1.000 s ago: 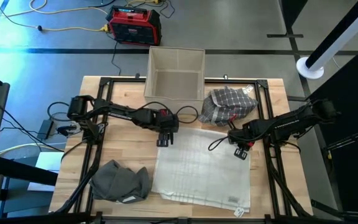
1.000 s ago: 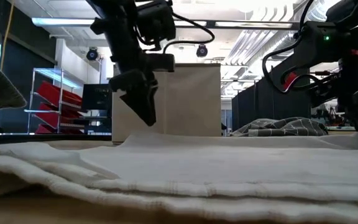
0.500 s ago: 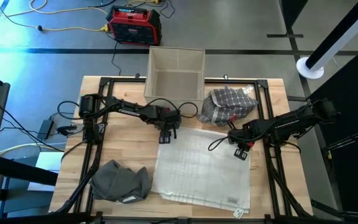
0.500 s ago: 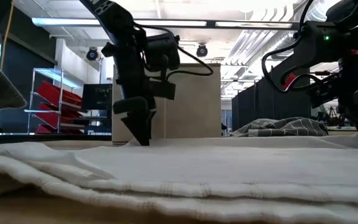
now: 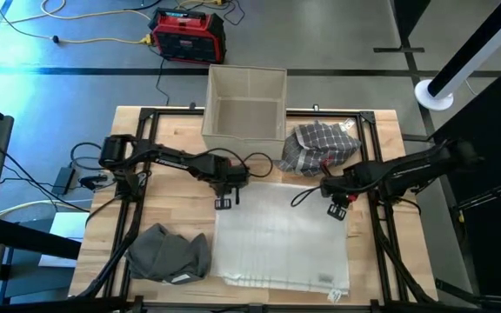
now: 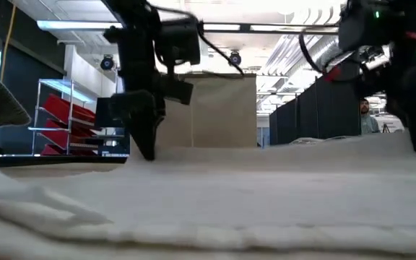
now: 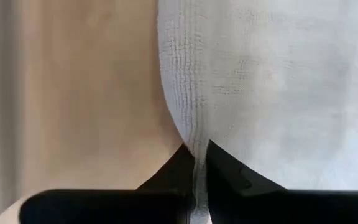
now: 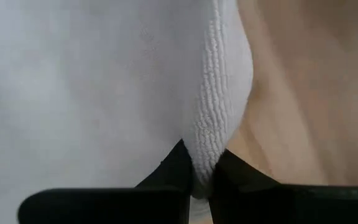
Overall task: Fold towel
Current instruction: Fold the white towel
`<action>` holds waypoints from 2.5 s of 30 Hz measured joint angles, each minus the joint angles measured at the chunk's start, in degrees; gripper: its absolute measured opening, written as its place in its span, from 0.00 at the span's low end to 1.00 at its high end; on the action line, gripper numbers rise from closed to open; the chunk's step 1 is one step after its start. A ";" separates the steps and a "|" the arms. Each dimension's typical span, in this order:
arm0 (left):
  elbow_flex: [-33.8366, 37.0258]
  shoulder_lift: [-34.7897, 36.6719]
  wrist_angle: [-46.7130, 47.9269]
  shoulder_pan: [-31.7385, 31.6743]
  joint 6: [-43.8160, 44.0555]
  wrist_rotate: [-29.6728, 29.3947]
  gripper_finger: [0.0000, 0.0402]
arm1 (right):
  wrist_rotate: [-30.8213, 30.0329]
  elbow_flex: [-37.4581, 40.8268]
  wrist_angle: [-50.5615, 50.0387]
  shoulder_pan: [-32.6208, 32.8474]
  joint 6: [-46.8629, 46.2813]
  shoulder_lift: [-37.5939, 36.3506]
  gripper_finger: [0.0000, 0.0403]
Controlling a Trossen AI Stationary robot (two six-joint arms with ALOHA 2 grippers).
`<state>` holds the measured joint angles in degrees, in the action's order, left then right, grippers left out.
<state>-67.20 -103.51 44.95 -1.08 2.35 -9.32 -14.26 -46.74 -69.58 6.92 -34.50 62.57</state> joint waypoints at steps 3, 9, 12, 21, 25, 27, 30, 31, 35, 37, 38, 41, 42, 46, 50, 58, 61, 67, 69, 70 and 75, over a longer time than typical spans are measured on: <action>-1.45 1.04 4.20 0.59 0.00 -4.41 0.02 | 0.59 -2.12 -1.53 1.49 0.46 -0.95 0.04; -4.61 3.49 8.95 0.55 -0.52 -15.41 0.02 | 3.54 -6.14 -3.72 5.06 1.57 -2.74 0.04; -6.55 4.33 11.83 1.16 -0.72 -18.39 0.02 | 8.50 -6.77 -3.07 8.14 0.53 -2.72 0.04; -11.26 5.29 18.65 5.59 -1.13 -12.23 0.02 | 20.98 -6.77 6.58 20.38 -2.77 4.53 0.04; -11.23 5.29 18.43 10.31 0.51 -1.83 0.02 | 19.78 -6.77 10.09 23.87 -2.18 10.86 0.04; -11.23 5.29 18.36 12.61 0.55 -0.17 0.02 | 17.15 -6.77 10.18 24.74 -2.12 14.18 0.04; -10.90 5.29 16.79 15.05 0.55 -0.03 0.02 | 16.84 -6.77 11.30 25.50 -1.58 18.12 0.04; -10.30 5.29 15.08 15.57 0.58 0.18 0.02 | 17.59 -6.77 11.80 25.83 -1.51 18.76 0.04; -6.69 5.25 7.58 16.73 0.93 0.94 0.02 | 20.48 -6.77 13.42 26.68 -2.10 19.76 0.05; -4.46 5.25 4.12 16.96 1.76 0.89 0.02 | 21.92 -6.77 14.22 27.11 -2.39 20.25 0.05; -3.46 5.25 2.90 16.96 2.08 0.94 0.02 | 22.65 -6.77 14.63 27.32 -2.54 20.50 0.05; -1.87 5.25 1.31 16.95 2.02 2.22 0.02 | 25.40 -6.77 15.64 27.67 -3.33 20.98 0.09; -1.77 5.25 1.21 16.94 1.90 3.57 0.02 | 26.71 -6.77 15.99 27.67 -4.15 20.98 0.13; -1.35 5.25 0.83 16.90 1.42 8.97 0.02 | 28.77 -6.77 16.48 27.77 -7.20 20.98 0.33; -0.98 5.25 0.44 16.87 0.88 14.61 0.02 | 30.87 -6.77 16.38 27.71 -9.10 20.91 0.46; -0.98 5.25 0.70 16.85 4.06 21.67 0.23 | 28.39 -6.77 16.39 27.74 -16.65 17.20 0.48; -1.16 5.34 1.82 16.85 6.28 24.57 0.29 | 22.43 -6.24 19.80 27.76 -20.42 16.37 0.42; -3.12 5.53 5.84 16.87 5.23 22.61 0.35 | 19.35 -0.19 31.15 28.02 -27.09 16.68 0.20; -2.87 5.53 4.30 16.85 5.02 19.18 0.35 | 18.33 1.82 34.93 28.11 -29.31 16.78 0.12; -2.52 5.53 3.03 16.85 4.77 17.76 0.35 | 17.90 2.94 36.66 28.16 -30.51 16.82 0.08; 2.82 5.53 -5.28 16.83 6.20 15.07 0.29 | 18.64 9.33 38.36 27.86 -37.84 16.87 0.03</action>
<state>-64.38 -97.97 39.67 15.75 8.55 5.76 4.39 -37.41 -31.22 34.78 -72.34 79.44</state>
